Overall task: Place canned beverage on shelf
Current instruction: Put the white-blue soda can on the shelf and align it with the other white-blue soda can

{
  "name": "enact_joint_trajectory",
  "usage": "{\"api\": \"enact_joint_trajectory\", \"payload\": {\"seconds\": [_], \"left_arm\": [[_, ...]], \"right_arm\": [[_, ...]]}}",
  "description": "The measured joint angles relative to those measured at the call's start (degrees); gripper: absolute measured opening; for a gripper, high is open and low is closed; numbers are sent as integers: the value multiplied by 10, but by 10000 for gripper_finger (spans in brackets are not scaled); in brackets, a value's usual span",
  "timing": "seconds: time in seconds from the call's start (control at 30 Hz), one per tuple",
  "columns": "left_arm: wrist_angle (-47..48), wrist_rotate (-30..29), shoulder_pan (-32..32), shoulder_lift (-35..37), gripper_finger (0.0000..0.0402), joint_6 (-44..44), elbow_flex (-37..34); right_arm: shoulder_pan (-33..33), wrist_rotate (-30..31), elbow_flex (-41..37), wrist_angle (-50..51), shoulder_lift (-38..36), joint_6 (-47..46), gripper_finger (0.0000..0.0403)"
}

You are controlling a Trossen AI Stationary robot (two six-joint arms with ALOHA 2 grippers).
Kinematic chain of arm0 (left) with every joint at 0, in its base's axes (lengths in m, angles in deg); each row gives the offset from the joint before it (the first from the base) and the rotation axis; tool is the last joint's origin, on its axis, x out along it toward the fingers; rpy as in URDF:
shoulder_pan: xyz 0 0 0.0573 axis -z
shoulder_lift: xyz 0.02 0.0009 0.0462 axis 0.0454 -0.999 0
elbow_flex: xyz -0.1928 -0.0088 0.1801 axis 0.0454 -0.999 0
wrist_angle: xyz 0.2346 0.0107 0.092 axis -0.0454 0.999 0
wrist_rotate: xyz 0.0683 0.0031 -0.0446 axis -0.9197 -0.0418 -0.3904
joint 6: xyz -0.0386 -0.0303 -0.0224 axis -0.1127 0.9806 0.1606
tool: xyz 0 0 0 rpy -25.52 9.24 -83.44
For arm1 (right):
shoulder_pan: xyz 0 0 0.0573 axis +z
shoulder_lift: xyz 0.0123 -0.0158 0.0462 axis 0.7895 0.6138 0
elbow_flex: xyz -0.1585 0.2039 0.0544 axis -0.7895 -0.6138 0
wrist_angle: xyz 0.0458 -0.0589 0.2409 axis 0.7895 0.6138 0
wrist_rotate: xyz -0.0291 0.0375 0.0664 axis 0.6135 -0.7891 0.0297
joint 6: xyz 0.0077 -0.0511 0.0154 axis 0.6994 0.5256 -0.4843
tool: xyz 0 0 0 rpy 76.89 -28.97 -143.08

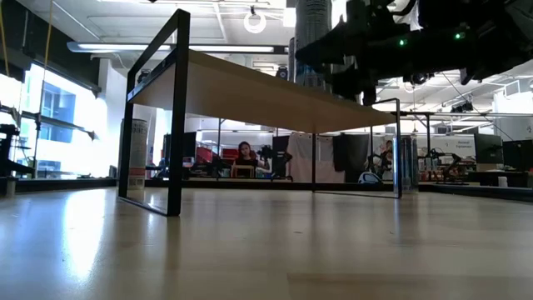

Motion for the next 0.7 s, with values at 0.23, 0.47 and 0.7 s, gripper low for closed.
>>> {"api": "enact_joint_trajectory", "payload": {"seconds": [0.23,0.47,0.7], "left_arm": [[0,0,0,0,388,0,0],[0,0,0,0,388,0,0],[0,0,0,0,388,0,0]], "right_arm": [[0,0,0,6,0,0,397],[0,0,0,15,-1,2,400],[0,0,1,15,-2,3,399]]}}
